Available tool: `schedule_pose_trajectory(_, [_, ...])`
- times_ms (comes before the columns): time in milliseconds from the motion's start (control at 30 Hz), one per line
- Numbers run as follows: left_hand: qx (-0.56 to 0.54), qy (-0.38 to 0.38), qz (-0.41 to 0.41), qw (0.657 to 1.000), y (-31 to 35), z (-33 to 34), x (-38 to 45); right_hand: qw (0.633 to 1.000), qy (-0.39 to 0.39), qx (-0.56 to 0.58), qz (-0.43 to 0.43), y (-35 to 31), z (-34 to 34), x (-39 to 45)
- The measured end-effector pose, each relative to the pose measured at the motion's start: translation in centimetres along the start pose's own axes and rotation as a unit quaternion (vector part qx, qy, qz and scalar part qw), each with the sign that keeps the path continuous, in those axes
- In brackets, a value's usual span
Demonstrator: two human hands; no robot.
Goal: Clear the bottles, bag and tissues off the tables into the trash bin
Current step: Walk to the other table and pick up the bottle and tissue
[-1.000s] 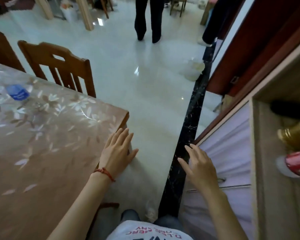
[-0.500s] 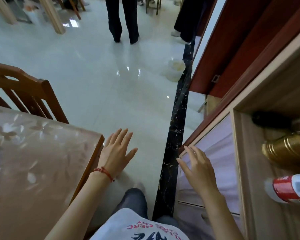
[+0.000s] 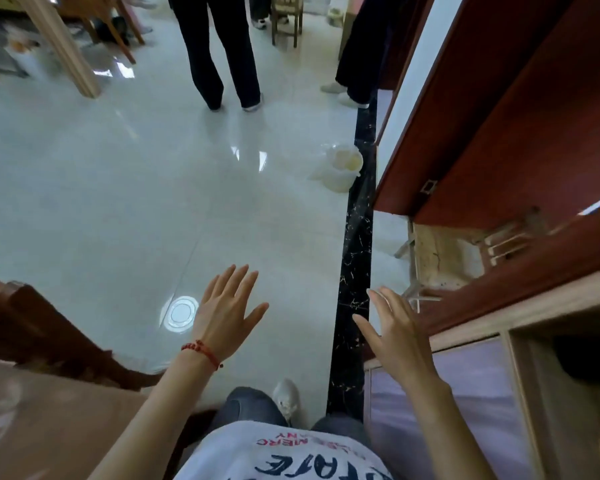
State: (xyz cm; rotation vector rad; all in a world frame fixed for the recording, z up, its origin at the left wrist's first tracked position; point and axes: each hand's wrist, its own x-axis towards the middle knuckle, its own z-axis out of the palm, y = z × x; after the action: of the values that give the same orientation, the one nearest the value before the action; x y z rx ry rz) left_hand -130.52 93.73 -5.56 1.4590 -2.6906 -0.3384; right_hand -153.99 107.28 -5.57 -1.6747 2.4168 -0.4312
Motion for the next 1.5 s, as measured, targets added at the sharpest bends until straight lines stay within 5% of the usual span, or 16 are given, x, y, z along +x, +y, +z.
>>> schedule_pose_trajectory(400, [0.0,0.001,-0.049,0.999,-1.7,-0.8,13.8,0.999,-0.011,-0.013,-0.043,0.8,0.3,17.2])
schedule_pose_trajectory(800, [-0.008,0.053,-0.208,0.977,-2.7,-2.5,23.8,0.971,-0.07,-0.04,-0.224,-0.2,0.3,36.2])
schedule_pose_trajectory(1233, [-0.01,0.102,-0.449,0.888,-8.3,-3.5,16.5,0.856,-0.149,-0.004,-0.496,-13.7,5.4,41.5])
schedule_pose_trajectory(1500, [-0.003,0.104,-0.538,0.836,-13.3,-4.4,12.7,0.807,-0.165,0.011,-0.567,-23.6,8.7,41.5])
